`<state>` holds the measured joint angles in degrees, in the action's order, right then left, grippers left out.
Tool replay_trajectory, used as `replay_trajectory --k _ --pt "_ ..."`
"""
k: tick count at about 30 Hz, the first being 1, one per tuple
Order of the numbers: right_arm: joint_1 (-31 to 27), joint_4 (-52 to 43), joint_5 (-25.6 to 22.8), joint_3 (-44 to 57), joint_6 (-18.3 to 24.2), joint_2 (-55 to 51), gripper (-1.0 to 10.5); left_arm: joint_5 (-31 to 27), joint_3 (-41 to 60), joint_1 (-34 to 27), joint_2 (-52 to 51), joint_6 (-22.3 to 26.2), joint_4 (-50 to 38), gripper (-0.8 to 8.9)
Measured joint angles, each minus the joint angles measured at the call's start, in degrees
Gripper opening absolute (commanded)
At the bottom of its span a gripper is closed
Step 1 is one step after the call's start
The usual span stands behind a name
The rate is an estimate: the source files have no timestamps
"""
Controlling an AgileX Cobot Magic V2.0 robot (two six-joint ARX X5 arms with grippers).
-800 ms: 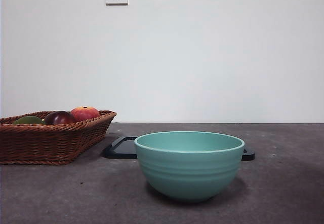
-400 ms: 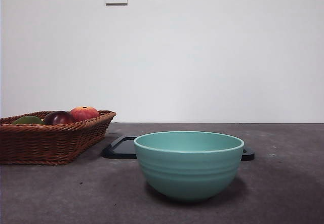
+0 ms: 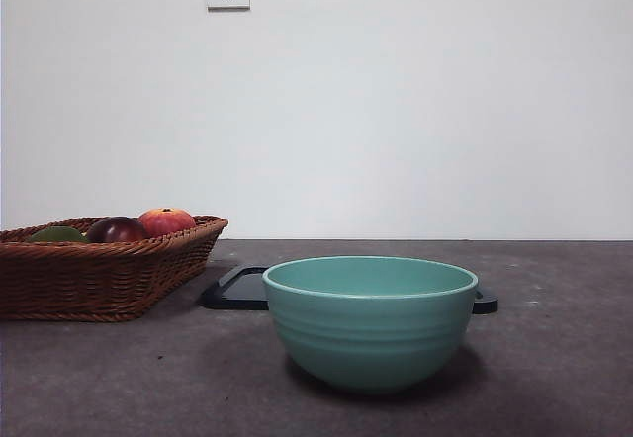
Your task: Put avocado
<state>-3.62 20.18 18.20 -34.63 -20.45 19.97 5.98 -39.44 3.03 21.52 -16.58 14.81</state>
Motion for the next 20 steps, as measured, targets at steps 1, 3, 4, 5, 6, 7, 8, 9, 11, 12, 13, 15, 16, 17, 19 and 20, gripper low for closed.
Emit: replay_trajectory --k 1,3,4,5,6,7,8,9,11,12,13,15,16,17,19,20 --pt "0.33 0.68 1.22 -1.07 -0.02 1.16 0.1 1.92 -1.36 0.02 1.51 -0.55 1.38 0.09" --pt "1.99 1.97 3.63 -2.75 -0.26 3.04 0.1 6.19 -3.28 0.55 3.76 -1.27 3.78 0.09" --pt "3.50 2.84 4.66 -3.52 -0.39 3.91 0.1 8.22 -4.09 1.38 4.79 -1.57 5.20 0.09" --pt "4.87 3.67 5.07 -4.09 -0.44 4.48 0.1 9.05 -4.55 2.25 5.38 -1.77 6.16 0.09" --pt "6.32 4.52 5.27 -4.66 -0.44 5.01 0.1 9.35 -4.85 3.26 5.88 -2.01 6.80 0.09" --pt "8.24 5.53 5.55 -5.31 -0.46 5.60 0.1 9.40 -5.20 4.76 6.38 -2.14 7.39 0.09" --pt "9.70 6.32 5.66 -5.73 -0.42 6.10 0.1 9.40 -5.53 5.99 6.71 -2.23 7.82 0.09" --pt "11.39 7.30 5.66 -6.27 -0.37 6.64 0.1 9.40 -5.92 7.52 7.02 -2.23 8.17 0.09" --pt "14.12 8.61 5.68 -7.17 0.11 7.89 0.1 9.40 -6.64 10.69 7.76 -2.25 9.09 0.09" --pt "15.15 9.18 5.66 -7.56 0.48 8.61 0.1 9.40 -6.75 12.13 8.02 -2.25 9.46 0.09" --pt "16.39 9.90 5.77 -8.07 0.96 9.75 0.1 9.46 -6.80 13.94 8.46 -2.25 10.05 0.09" --pt "17.55 11.74 5.88 -8.76 1.81 11.63 0.1 9.46 -6.80 16.04 9.62 -2.25 11.28 0.09" --pt "18.08 13.09 6.23 -8.94 2.27 12.81 0.1 9.46 -6.80 17.05 10.54 -2.43 12.20 0.09" --pt "18.38 14.12 6.78 -8.94 2.64 13.59 0.1 9.53 -6.80 17.73 11.15 -2.60 12.92 0.09" --pt "18.91 16.33 8.17 -8.94 3.56 15.32 0.1 10.67 -6.80 18.84 12.48 -3.19 14.29 0.09" --pt "18.99 17.00 8.70 -8.94 4.04 15.82 0.1 11.08 -6.80 19.17 12.79 -3.45 14.91 0.09"
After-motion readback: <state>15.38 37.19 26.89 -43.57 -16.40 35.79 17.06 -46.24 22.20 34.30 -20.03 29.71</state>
